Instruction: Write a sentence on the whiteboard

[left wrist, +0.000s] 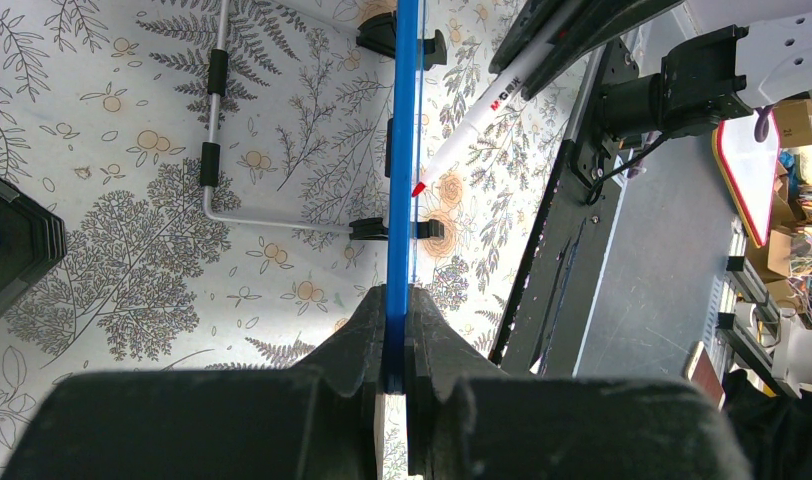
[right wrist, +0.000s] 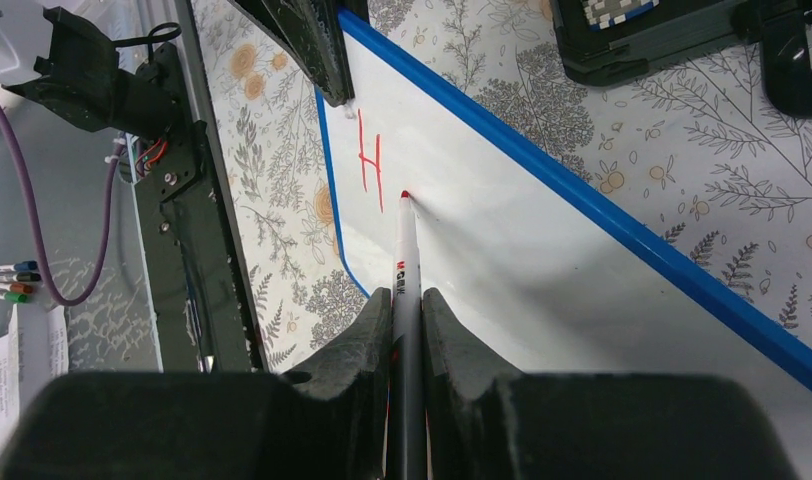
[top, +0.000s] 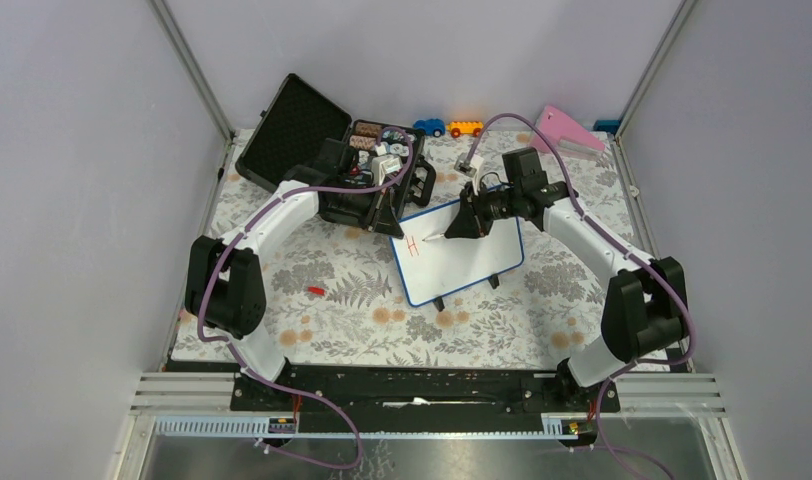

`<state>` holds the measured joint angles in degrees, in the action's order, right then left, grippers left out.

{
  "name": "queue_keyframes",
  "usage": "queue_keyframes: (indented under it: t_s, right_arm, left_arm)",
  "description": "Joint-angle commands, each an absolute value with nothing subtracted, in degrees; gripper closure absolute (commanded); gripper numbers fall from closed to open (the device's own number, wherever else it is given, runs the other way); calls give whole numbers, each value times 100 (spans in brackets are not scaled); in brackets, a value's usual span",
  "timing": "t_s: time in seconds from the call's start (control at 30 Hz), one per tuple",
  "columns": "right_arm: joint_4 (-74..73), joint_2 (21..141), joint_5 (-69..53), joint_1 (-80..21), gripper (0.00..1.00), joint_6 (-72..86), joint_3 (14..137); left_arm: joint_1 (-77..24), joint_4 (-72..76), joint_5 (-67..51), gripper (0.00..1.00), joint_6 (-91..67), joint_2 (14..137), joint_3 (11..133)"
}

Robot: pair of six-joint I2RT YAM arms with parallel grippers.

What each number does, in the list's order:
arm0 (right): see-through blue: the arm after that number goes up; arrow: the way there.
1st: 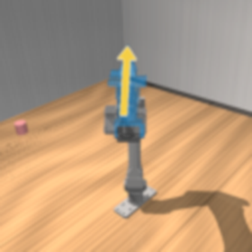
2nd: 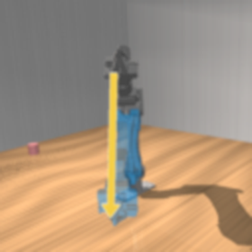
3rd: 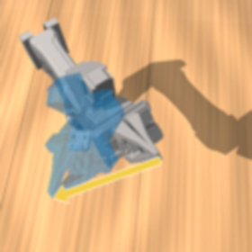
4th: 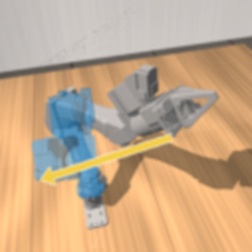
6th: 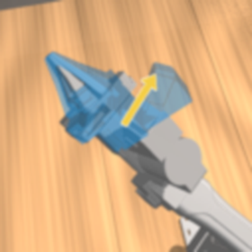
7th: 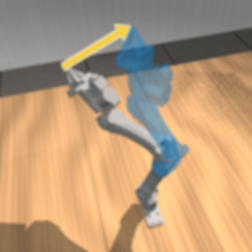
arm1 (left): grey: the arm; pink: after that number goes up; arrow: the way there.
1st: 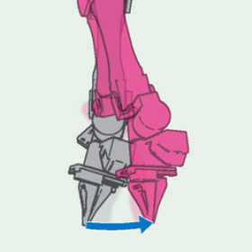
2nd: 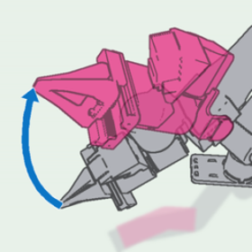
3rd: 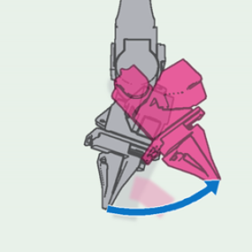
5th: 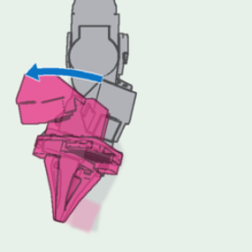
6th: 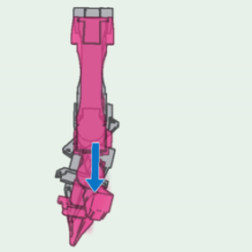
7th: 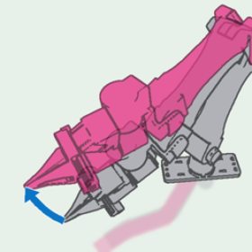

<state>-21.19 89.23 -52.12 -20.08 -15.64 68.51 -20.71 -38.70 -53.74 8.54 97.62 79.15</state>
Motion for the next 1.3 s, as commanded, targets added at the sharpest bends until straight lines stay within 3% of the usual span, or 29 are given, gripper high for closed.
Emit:
queue_keyframes:
  t_s: [0.0, 1.27]
  right_arm:
    - [-1997, 9049, -5291, -1983, 100, -1617, 7129]
    - [-2167, 8945, -5346, -2101, 100, -1810, 6778]
  left_arm:
    - [-2118, -3867, -5256, 100, 990, 9725, 7994]
    - [-2118, -3863, -5260, 100, 985, 9791, 8024]
